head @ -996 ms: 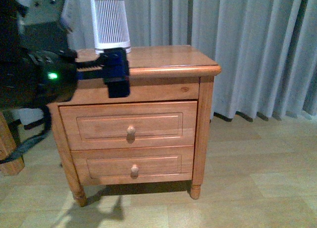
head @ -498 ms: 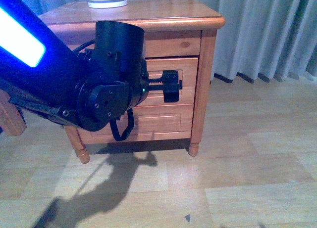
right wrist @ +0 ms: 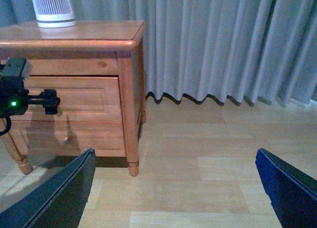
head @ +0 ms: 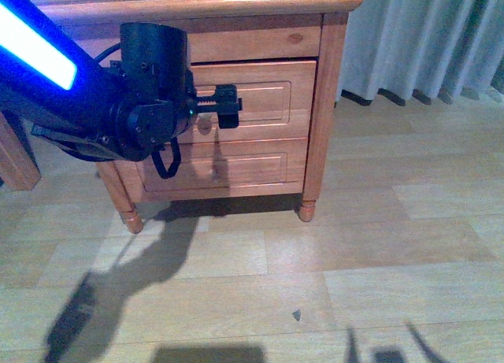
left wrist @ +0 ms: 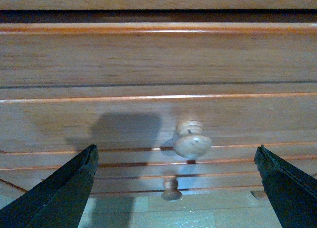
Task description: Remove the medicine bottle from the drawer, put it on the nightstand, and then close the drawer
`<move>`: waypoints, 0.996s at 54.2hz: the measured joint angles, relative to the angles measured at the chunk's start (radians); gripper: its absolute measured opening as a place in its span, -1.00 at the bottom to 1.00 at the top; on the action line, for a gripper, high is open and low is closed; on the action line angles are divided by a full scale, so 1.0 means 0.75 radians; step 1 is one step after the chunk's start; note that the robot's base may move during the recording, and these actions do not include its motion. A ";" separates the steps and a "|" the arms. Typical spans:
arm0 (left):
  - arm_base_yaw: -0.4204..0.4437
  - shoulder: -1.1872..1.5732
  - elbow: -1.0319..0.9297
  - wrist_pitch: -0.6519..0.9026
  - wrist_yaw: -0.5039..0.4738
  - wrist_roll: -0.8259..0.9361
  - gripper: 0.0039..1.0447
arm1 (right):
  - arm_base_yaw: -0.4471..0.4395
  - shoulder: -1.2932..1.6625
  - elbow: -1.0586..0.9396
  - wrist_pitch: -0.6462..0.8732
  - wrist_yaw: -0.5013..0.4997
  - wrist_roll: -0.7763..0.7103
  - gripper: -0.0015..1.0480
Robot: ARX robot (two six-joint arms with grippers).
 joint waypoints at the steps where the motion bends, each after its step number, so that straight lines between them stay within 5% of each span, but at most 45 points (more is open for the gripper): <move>1: 0.003 0.009 0.008 0.000 -0.002 0.000 0.88 | 0.000 0.000 0.000 0.000 -0.001 0.000 0.87; 54: -0.054 0.146 0.211 -0.043 -0.061 -0.070 0.88 | 0.000 0.000 0.000 0.000 -0.001 0.000 0.87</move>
